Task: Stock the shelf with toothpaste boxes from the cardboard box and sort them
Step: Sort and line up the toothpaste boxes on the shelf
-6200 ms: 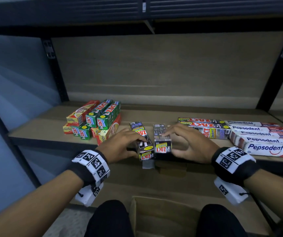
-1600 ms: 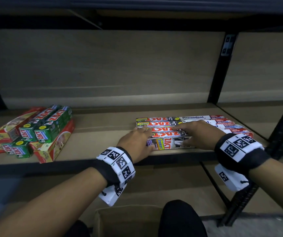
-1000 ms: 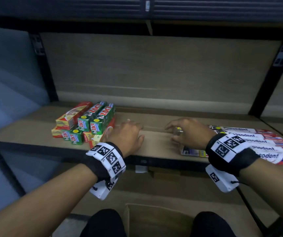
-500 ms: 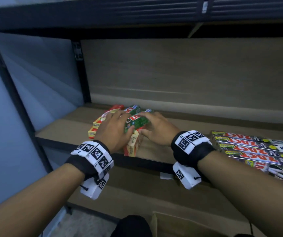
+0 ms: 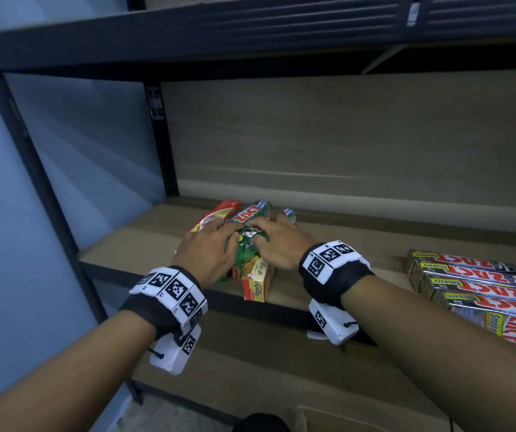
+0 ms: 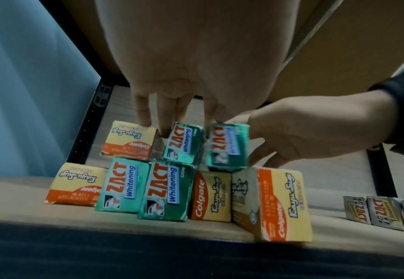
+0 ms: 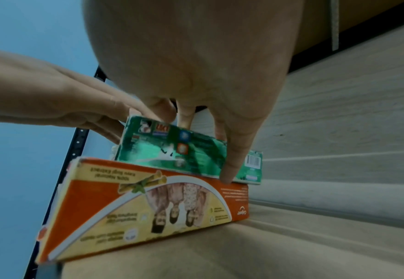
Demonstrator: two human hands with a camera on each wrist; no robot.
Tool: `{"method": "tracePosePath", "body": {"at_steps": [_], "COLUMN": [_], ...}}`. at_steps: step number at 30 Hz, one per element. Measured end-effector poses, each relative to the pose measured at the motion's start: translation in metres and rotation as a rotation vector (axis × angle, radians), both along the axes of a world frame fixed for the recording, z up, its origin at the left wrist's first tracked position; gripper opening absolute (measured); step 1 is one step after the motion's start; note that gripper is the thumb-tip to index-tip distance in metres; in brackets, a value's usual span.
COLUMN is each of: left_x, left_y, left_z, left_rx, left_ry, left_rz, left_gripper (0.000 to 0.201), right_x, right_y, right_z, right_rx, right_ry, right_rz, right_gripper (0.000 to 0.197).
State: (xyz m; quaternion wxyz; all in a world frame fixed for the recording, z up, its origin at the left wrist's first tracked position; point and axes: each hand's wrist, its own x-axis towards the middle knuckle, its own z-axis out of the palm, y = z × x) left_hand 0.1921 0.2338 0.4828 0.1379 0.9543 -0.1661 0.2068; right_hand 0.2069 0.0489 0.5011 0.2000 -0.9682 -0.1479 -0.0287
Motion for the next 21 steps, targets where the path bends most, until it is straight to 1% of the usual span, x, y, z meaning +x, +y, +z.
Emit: {"method": "tracePosePath", "body": {"at_steps": [2, 4, 5, 8, 10, 12, 14, 17, 19, 21], "left_x": [0.0, 0.001, 0.0, -0.002, -0.002, 0.0, 0.003, 0.008, 0.008, 0.006], "left_y": [0.0, 0.0, 0.001, 0.002, 0.001, -0.001, -0.004, -0.008, -0.01, -0.012], "left_z": [0.0, 0.0, -0.001, -0.006, -0.008, -0.007, -0.006, -0.006, -0.008, -0.009], "left_rx": [-0.017, -0.033, -0.04, -0.048, -0.051, -0.07, -0.108, -0.185, -0.232, -0.259], "left_ry": [0.013, 0.025, 0.025, 0.018, 0.025, 0.019, 0.017, -0.004, -0.018, -0.042], "left_rz": [0.013, 0.026, 0.029, 0.004, -0.003, 0.025, 0.046, 0.032, 0.028, 0.048], "left_gripper": [0.041, 0.037, 0.037, 0.043, 0.048, 0.049, 0.046, 0.036, 0.032, 0.032], "right_x": [-0.001, -0.001, -0.002, -0.002, -0.001, -0.003, -0.008, -0.011, -0.013, -0.014], "right_y": [0.002, 0.002, 0.001, -0.001, -0.004, -0.011, -0.02, -0.037, -0.05, -0.065], "right_z": [0.001, 0.002, 0.002, 0.004, 0.009, 0.015, 0.021, 0.014, 0.007, 0.004], "right_rx": [0.058, 0.12, 0.15, 0.257, 0.321, 0.351, 0.342, 0.396, 0.407, 0.383], "right_ry": [-0.024, -0.047, -0.058, -0.049, -0.023, 0.022, 0.112, 0.313, 0.333, 0.325], "right_rz": [-0.009, -0.038, -0.056, -0.115, -0.167, -0.238, -0.265, -0.302, -0.34, -0.358], "right_gripper": [0.037, 0.022, 0.018, 0.023, 0.021, 0.019, 0.022, 0.035, 0.035, 0.033]}}
